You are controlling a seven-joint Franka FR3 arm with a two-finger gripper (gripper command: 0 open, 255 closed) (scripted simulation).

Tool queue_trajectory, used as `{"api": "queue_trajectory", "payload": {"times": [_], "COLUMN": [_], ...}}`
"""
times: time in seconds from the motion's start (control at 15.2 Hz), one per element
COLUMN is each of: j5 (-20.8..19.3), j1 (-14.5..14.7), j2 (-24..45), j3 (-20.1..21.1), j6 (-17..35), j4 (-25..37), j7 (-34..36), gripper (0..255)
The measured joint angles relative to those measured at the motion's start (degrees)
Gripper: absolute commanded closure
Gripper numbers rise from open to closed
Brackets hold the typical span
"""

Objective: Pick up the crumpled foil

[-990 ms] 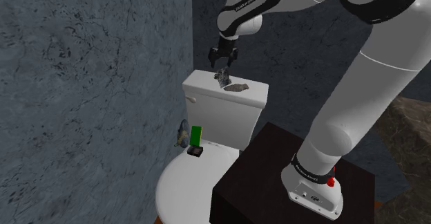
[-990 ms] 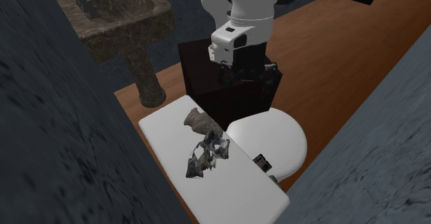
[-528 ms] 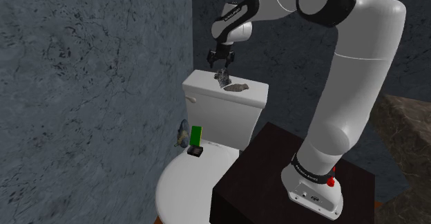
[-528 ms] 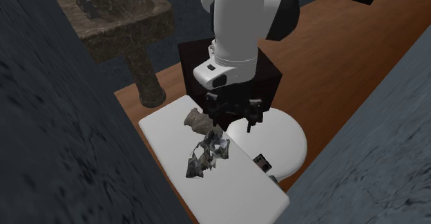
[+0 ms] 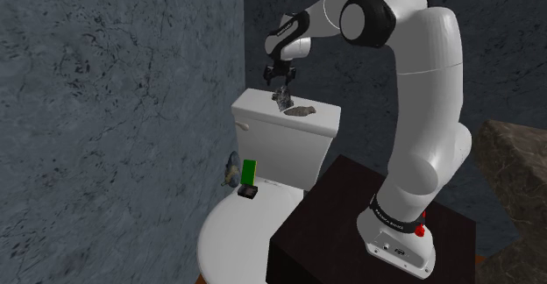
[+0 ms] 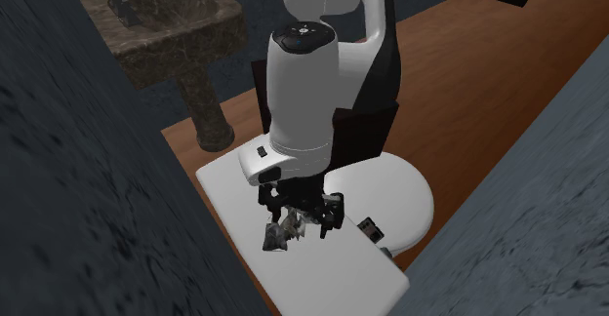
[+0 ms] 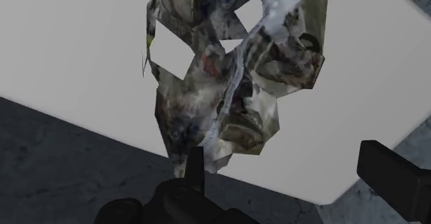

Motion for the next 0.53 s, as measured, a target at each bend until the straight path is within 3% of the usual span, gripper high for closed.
{"api": "queue_trajectory", "payload": {"times": [0.53], "j5": [1.3], "j1": [-1.1], "j2": [4.8], "j3": [0.8], "j6": [4.1], "j4": [1.2], "j7": [-0.6], "gripper": [0]}}
